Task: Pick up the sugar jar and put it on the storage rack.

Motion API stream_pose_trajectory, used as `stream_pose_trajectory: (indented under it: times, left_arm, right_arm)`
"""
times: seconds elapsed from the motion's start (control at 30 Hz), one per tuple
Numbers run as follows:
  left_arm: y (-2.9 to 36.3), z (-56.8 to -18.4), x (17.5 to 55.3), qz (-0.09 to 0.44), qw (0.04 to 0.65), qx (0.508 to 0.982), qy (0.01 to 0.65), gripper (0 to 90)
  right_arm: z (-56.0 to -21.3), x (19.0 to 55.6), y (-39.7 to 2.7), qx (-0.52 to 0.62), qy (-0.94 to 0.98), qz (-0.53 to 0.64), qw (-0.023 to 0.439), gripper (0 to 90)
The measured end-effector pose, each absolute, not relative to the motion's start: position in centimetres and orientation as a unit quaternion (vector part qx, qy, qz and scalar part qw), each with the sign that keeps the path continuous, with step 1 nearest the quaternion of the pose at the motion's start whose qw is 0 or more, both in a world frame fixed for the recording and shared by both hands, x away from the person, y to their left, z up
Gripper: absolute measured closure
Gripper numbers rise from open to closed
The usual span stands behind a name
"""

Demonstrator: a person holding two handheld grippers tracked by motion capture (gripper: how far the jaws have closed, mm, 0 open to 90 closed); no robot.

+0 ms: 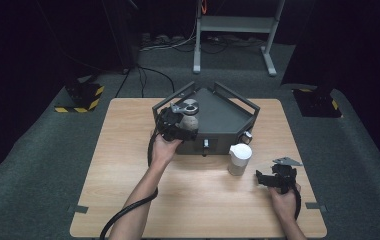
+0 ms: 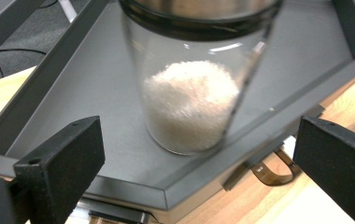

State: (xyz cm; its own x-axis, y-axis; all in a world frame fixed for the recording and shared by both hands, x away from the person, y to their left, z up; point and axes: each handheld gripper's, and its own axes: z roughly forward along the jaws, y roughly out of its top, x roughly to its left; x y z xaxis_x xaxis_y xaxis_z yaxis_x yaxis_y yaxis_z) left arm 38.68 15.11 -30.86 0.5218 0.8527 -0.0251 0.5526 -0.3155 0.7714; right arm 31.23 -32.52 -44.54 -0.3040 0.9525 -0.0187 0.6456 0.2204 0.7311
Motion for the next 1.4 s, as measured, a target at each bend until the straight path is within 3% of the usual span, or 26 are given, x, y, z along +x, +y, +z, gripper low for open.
stream_pose_trajectory:
  times: [0.9, 1.4]
  left_arm:
    - [15.7, -34.3, 33.8, 0.214, 0.379, 0.788, 0.435, 2.3]
    - [16.0, -37.6, 33.0, 0.186, 0.372, 0.793, 0.445, 2.3]
  right_arm:
    - [-44.5, 31.2, -32.5, 0.538, 0.743, 0.318, 0.241, 5.7]
    - [-44.5, 31.2, -32.5, 0.538, 0.743, 0.317, 0.242, 5.7]
